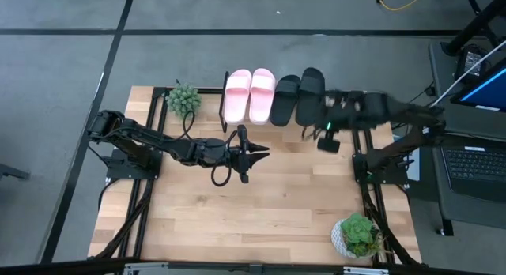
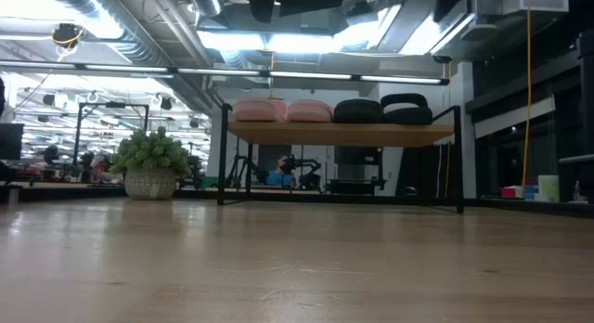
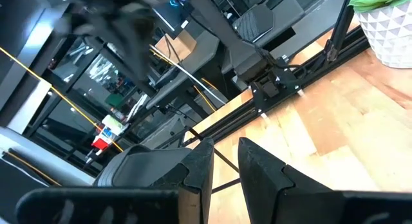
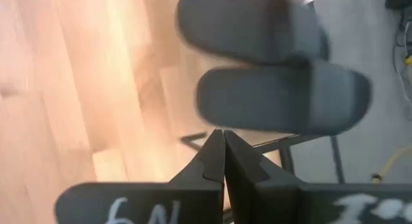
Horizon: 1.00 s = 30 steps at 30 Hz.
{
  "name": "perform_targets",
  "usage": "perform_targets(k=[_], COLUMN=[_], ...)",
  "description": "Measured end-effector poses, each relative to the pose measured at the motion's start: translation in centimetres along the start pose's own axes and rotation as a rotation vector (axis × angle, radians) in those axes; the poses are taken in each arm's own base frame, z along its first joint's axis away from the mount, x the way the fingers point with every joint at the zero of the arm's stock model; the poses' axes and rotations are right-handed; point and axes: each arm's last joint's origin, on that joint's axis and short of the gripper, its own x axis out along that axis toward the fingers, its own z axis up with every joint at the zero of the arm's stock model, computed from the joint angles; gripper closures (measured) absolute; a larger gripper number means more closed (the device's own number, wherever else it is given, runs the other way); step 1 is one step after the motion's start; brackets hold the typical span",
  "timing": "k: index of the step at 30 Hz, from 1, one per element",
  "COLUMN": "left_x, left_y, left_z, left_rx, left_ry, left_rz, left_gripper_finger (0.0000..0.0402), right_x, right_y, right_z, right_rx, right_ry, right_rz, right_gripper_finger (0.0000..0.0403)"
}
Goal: Pick and place slides into the shelf
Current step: Adjust the black slippers on the shelf
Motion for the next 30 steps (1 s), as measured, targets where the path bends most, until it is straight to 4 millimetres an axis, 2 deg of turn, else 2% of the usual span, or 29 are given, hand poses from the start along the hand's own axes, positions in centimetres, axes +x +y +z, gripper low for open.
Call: perform_targets(k=[5,10,13,15,22,26,30], left_x=[0.0,0.0,0.0,0.0,0.0,0.0,0.0], left_y=[0.0,0.0,0.0,0.0,0.1,0.1,0.1], left_z=[0.0,0.0,0.0,0.0,-0.1,-0.1,-0.1], left_rx=[0.002,0.003,0.003,0.003,-0.002,-0.002,-0.002], left_ry=[0.0,0.0,0.001,0.009,0.021,0.022,0.026], left_rz=[0.0,0.0,0.001,0.011,0.025,0.026,0.024], left_gripper_finger=[0.0337,0.0337,0.0337,0.0337,0.0337,0.0337,0.0337], right_x=[3.3,5.9,6.6,7.0,9.0,9.9,10.9], right_y=[4.9,7.6,8.4,9.0,10.0,10.5,10.5], right_z=[-1.4,-2.4,-2.3,-2.0,-2.2,-1.9,-1.6], right_rx=[-0.119,-0.136,-0.071,-0.089,-0.211,-0.297,-0.324], right_ry=[0.021,-0.07,-0.214,-0.313,-0.39,-0.445,-0.457], right_rz=[-0.044,-0.019,0.017,0.039,0.028,0.005,-0.041], right_gripper_finger=[0.04,0.0399,0.0399,0.0399,0.0393,0.037,0.033])
